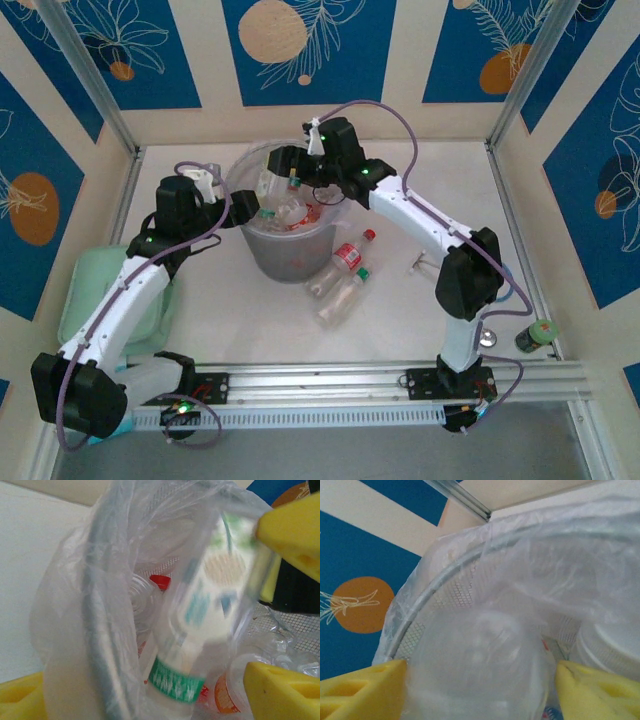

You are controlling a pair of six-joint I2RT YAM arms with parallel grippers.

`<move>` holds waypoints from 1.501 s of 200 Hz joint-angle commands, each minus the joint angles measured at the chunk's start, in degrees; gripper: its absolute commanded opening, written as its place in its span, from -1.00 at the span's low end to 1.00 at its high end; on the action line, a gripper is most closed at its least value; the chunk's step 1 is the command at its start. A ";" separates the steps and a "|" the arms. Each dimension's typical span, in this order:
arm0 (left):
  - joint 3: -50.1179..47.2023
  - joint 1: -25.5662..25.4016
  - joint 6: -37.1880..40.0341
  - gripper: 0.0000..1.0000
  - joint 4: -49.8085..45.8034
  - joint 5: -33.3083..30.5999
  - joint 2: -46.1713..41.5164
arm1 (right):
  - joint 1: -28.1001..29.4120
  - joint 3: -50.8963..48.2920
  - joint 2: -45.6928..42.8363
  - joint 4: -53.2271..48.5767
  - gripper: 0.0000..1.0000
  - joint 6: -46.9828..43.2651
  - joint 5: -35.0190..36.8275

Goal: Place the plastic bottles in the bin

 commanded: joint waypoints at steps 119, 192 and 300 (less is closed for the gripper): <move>1.89 -0.99 1.71 0.65 -1.22 3.59 1.60 | 1.06 12.89 1.24 -15.07 -0.28 -11.25 -0.53; 2.41 -1.02 1.35 0.66 -2.02 2.78 1.53 | 5.26 18.27 9.80 -18.45 -0.58 -10.20 -0.52; 2.68 -1.03 1.57 0.67 -2.26 2.10 2.28 | 0.46 4.22 -16.30 -16.43 -0.08 -15.13 12.74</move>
